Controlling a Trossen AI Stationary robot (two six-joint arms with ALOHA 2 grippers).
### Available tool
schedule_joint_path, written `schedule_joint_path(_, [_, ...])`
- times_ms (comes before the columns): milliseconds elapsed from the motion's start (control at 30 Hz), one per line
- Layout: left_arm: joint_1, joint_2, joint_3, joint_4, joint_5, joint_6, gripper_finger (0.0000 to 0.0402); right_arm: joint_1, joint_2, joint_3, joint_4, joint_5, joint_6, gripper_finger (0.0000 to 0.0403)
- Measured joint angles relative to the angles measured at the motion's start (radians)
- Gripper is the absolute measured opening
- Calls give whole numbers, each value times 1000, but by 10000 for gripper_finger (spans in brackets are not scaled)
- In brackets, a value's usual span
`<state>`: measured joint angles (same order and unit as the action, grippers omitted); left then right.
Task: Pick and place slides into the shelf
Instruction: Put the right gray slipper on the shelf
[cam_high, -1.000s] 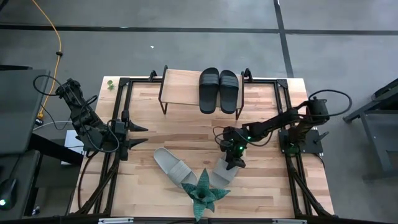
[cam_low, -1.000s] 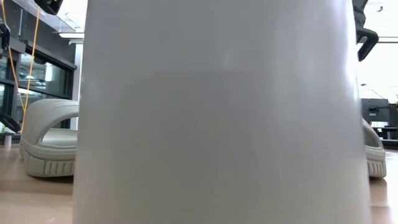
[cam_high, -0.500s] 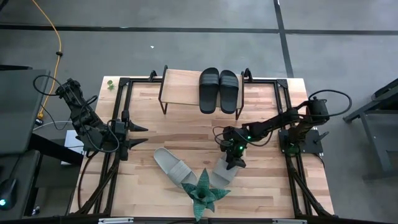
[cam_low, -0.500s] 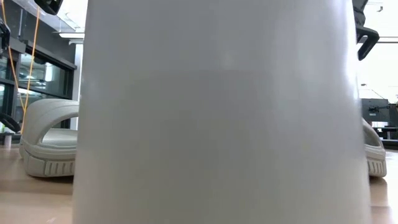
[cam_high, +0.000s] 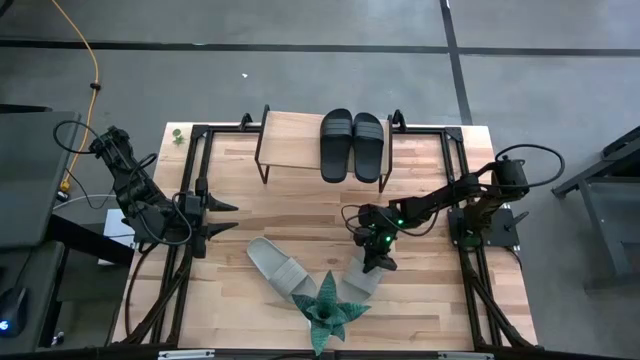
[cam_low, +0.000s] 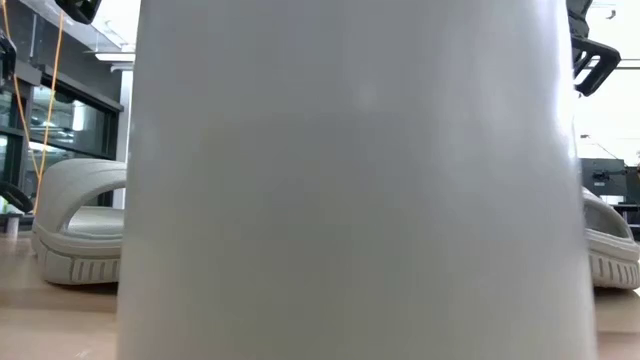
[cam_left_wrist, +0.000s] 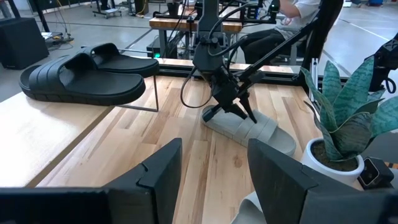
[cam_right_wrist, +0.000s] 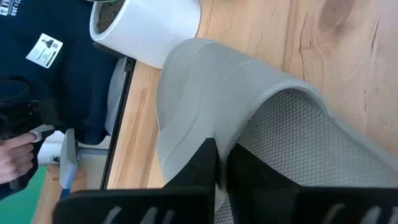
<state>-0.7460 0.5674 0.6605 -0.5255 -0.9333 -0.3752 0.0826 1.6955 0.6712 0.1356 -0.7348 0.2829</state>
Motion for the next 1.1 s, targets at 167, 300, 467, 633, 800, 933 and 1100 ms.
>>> schedule_joint_path(167, [0,0,0,0,0,0,170,0,0,0,-1,11,2,3])
schedule_joint_path(300, [0,0,0,0,0,0,170,0,0,1,-4,12,4,2])
schedule_joint_path(467, [0,0,0,0,-2,0,170,0,-2,2,-19,17,3,1])
schedule_joint_path(633, [0,0,0,0,-2,0,170,-3,-37,2,-58,29,9,1])
schedule_joint_path(800, [0,0,0,0,-3,0,170,-3,-115,1,-150,78,8,0])
schedule_joint_path(933, [0,0,0,0,-4,0,170,-3,-174,0,-222,109,5,0])
schedule_joint_path(1100, [0,0,0,0,-4,0,170,-3,-227,0,-277,146,4,0])
